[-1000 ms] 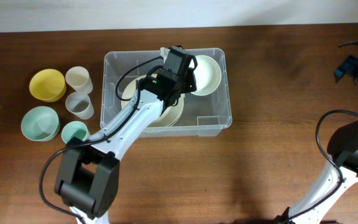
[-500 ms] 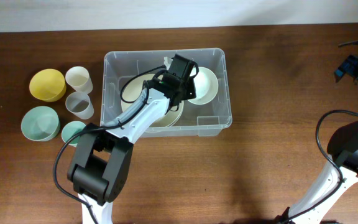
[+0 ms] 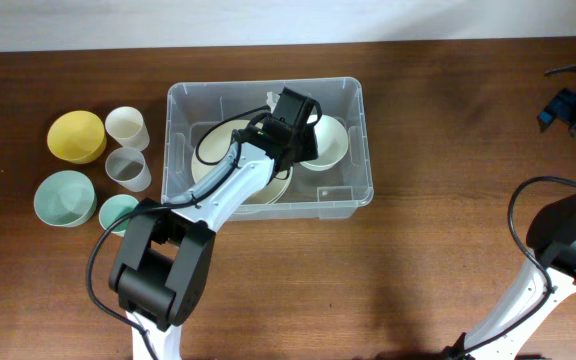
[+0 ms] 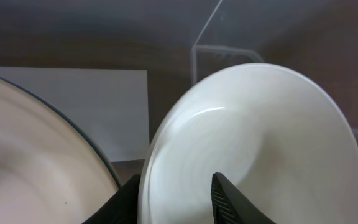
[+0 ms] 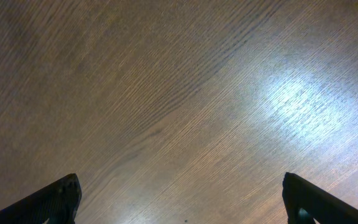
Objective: Pack container
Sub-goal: 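Carry the white bowl into the bin and lower it beside the plate, then open the left gripper and move it to the mint-green bowl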
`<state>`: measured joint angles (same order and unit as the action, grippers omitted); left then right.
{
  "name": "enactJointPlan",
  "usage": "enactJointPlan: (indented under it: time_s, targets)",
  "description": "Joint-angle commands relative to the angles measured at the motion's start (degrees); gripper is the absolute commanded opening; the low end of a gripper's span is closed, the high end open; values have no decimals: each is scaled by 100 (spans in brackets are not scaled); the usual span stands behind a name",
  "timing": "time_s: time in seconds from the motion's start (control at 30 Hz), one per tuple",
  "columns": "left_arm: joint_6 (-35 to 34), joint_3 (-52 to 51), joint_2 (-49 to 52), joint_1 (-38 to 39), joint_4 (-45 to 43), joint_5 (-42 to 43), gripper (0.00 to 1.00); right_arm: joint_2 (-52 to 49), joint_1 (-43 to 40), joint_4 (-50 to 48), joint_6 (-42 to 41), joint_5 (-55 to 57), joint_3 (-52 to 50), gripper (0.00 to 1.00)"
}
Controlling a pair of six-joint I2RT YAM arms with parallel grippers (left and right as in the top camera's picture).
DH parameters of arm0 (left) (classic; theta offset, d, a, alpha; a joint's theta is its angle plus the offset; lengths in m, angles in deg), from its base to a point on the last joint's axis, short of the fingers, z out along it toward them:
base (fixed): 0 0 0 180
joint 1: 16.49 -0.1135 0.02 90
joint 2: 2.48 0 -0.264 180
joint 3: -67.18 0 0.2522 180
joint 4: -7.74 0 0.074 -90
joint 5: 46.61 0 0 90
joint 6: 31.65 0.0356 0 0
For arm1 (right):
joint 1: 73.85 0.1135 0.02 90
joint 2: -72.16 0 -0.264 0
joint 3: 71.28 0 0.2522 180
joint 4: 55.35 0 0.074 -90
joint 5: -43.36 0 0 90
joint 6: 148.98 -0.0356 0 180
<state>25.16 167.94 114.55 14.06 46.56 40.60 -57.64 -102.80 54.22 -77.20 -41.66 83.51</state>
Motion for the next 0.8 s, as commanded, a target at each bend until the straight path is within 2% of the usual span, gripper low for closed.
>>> enactJointPlan:
  time_s: [0.0, 0.33, 0.47, 0.63, 0.77]
  targets:
    - [74, 42, 68, -74, 140, -199, 37, 118, 4, -4, -46, 68, -15, 99]
    - [232, 44, 68, -446, 378, -66, 36, 118, 4, -4, -46, 68, -15, 99]
    - [581, 105, 63, -391, 321, -42, 42, 118, 4, -4, -46, 68, -15, 99]
    - [636, 404, 59, -343, 448, -37, 45, 118, 4, -4, -46, 68, -15, 99]
    - [1110, 1139, 55, -345, 920, 149, 51, 118, 4, -4, -46, 68, -15, 99]
